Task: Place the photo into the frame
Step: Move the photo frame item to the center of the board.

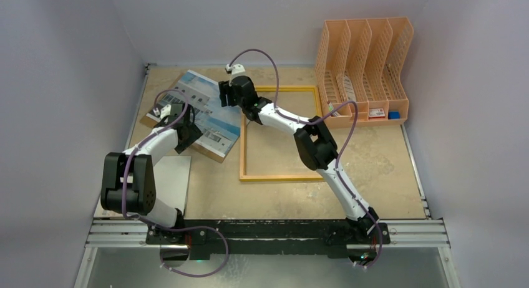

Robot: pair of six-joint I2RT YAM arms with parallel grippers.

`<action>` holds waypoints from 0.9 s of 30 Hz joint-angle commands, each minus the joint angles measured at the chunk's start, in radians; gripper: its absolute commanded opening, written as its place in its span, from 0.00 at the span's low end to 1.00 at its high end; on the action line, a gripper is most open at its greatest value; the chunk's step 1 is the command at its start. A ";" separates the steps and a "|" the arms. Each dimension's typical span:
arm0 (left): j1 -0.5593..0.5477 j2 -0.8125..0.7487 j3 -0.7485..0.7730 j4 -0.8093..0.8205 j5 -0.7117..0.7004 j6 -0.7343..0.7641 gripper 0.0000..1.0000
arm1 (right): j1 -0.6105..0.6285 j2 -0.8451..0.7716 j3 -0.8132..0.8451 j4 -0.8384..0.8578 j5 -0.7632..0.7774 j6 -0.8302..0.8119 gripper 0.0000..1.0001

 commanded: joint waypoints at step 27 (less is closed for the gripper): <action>-0.052 0.898 1.239 0.326 0.328 0.227 0.50 | -0.052 -0.497 -0.508 0.025 -0.179 0.264 0.51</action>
